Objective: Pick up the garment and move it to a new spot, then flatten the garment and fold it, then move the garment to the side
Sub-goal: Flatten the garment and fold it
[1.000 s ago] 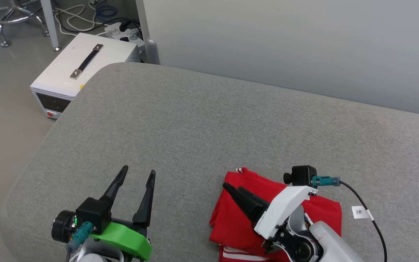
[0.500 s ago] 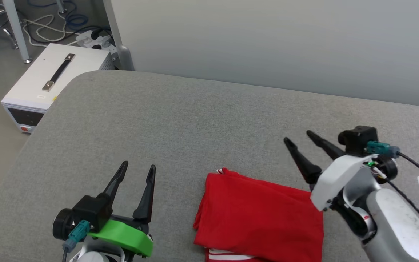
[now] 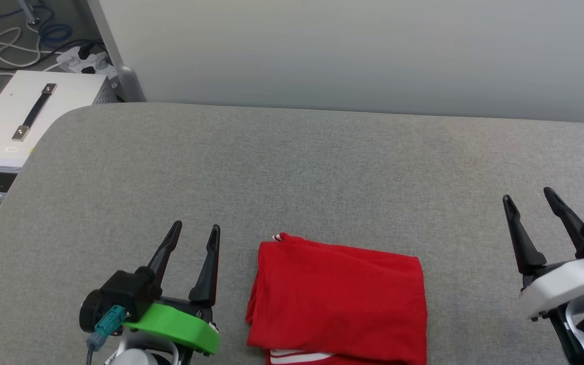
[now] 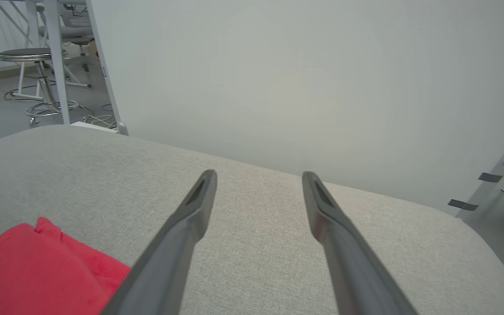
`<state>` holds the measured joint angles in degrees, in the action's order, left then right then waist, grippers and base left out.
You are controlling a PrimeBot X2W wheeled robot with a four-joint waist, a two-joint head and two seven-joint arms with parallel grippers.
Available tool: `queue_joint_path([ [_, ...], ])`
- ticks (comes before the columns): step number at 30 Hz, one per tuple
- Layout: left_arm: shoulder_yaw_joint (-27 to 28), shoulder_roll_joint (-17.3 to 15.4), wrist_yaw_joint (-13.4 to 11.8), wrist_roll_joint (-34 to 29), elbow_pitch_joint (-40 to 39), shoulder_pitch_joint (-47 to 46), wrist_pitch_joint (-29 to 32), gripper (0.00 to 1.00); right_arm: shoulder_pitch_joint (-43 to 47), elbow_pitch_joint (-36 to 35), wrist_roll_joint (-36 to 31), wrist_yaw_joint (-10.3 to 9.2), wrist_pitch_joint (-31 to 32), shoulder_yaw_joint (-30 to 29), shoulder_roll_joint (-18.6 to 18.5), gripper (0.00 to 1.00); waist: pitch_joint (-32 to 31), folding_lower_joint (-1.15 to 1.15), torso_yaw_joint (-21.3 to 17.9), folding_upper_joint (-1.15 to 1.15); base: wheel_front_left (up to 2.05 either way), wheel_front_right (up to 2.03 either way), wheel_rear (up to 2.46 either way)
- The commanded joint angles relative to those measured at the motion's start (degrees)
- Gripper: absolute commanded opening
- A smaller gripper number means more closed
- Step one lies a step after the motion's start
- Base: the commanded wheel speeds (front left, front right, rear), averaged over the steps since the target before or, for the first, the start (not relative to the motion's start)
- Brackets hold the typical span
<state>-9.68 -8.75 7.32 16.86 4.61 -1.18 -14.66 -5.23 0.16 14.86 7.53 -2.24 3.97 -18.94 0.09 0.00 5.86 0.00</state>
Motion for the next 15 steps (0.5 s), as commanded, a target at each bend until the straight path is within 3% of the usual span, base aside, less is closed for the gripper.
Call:
queue_joint_path([
  [1, -0.1, 0.4, 0.2, 0.0, -0.1, 0.3, -0.3, 1.00, 1.7, -1.0, -0.9, -0.04, -1.2, -1.3, 1.3, 1.00, 0.3, 0.00, -0.3, 0.00, 0.00, 0.00, 0.00],
  [5, -0.2, 0.4, 0.2, 0.0, 0.4, 0.3, -0.3, 1.00, 5.8, -3.1, -1.6, -0.04, -4.6, -5.3, 5.3, 1.00, 0.5, 0.00, -0.4, 0.00, 0.00, 0.00, 0.00],
  [15, -0.2, 0.1, 0.2, 0.1, 1.6, 1.5, -0.3, 1.00, 11.5, -3.1, -2.4, -0.04, -8.6, -8.7, 12.2, 1.00, 0.2, 0.00, -0.1, 0.00, 0.00, 0.00, 0.00],
])
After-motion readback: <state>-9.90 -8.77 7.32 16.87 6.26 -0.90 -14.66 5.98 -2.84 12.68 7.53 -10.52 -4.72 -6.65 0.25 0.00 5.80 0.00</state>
